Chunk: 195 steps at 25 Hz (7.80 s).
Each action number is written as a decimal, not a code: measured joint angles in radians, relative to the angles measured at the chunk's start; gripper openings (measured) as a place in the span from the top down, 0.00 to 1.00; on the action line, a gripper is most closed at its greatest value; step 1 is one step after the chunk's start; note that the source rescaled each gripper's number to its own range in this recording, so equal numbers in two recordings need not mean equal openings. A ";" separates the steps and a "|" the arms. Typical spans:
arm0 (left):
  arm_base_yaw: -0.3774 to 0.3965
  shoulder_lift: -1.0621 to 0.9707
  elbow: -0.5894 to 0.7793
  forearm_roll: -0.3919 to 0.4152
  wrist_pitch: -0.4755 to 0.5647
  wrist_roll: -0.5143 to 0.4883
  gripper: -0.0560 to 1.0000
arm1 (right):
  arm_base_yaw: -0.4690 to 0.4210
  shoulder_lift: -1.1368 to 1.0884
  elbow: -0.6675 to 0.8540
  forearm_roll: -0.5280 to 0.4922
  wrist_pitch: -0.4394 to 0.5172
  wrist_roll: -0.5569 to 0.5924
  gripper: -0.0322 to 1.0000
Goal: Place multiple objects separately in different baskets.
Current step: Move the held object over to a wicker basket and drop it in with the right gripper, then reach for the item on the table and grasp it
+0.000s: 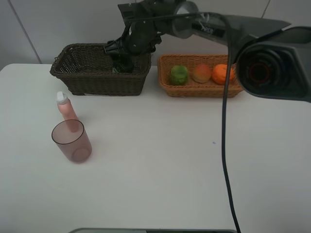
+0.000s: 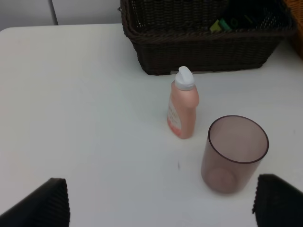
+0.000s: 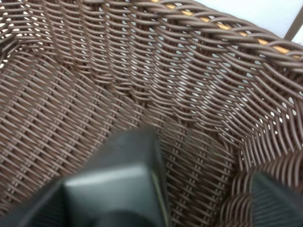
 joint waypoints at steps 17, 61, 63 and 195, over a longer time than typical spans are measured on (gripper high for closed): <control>0.000 0.000 0.000 0.000 0.000 0.000 0.01 | 0.000 -0.187 -0.002 0.005 0.299 0.000 0.10; 0.000 0.000 0.000 0.000 0.000 0.000 0.01 | -0.687 -1.980 1.457 0.051 0.367 -0.078 0.10; 0.000 0.000 0.000 0.000 0.000 0.000 0.01 | -0.687 -2.042 1.474 0.052 0.378 -0.078 0.10; -0.231 1.549 -0.207 0.000 -0.451 -0.132 0.01 | -0.687 -2.498 1.744 0.176 0.382 -0.260 0.10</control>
